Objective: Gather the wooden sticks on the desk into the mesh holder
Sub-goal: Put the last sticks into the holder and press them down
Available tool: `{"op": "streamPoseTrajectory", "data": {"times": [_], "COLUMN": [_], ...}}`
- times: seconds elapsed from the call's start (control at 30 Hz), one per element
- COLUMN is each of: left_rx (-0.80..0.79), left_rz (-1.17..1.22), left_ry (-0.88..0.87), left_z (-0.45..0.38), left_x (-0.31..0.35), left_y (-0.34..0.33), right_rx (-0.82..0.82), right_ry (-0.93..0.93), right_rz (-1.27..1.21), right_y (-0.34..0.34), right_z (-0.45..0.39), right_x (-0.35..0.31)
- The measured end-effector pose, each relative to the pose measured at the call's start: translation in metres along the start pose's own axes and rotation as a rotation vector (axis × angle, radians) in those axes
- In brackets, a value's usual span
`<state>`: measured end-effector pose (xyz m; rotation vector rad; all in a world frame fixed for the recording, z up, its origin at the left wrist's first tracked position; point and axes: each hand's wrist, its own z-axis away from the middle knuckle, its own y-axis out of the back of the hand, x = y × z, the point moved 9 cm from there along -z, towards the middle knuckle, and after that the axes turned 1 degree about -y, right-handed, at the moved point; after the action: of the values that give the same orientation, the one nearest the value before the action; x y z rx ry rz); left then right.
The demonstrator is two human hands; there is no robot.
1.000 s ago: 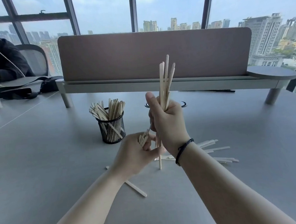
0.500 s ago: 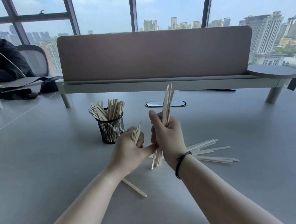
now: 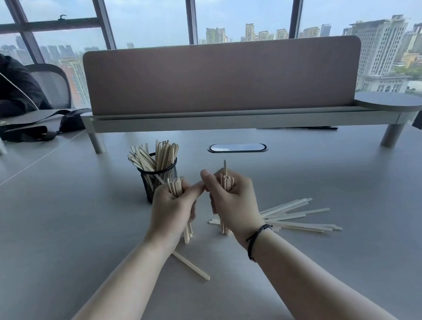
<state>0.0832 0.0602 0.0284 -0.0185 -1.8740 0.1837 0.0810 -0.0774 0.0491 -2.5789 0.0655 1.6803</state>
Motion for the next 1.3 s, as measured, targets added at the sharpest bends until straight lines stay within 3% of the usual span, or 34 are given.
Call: {"op": "streamPoseTrajectory", "data": {"times": [0.3, 0.57, 0.7, 0.83, 0.97, 1.17, 1.3], "left_rx": [0.033, 0.028, 0.059, -0.023, 0.091, 0.257, 0.253], "left_rz": [-0.081, 0.067, 0.011, 0.005, 0.075, 0.07, -0.051], "left_ry": [-0.129, 0.001, 0.042, 0.054, 0.036, -0.161, -0.214], "left_z": [0.001, 0.001, -0.001, -0.001, -0.019, -0.08, -0.116], "left_x": [0.013, 0.004, -0.001, 0.003, 0.026, 0.098, 0.106], "left_y": [0.004, 0.002, 0.004, -0.003, 0.021, 0.064, 0.071], "right_rx": [0.0, -0.045, -0.061, -0.1, -0.088, -0.03, 0.017], "right_ry": [-0.132, -0.255, -0.296, -0.29, -0.346, -0.238, -0.133], "right_rz": [-0.027, -0.085, -0.058, -0.042, -0.172, -0.311, -0.361], "right_y": [0.006, 0.0, -0.003, -0.013, -0.029, -0.058, -0.075], "right_z": [0.0, 0.003, 0.002, 0.002, -0.003, -0.055, -0.087], "right_x": [0.014, 0.018, 0.021, 0.021, 0.024, -0.036, -0.076]}}
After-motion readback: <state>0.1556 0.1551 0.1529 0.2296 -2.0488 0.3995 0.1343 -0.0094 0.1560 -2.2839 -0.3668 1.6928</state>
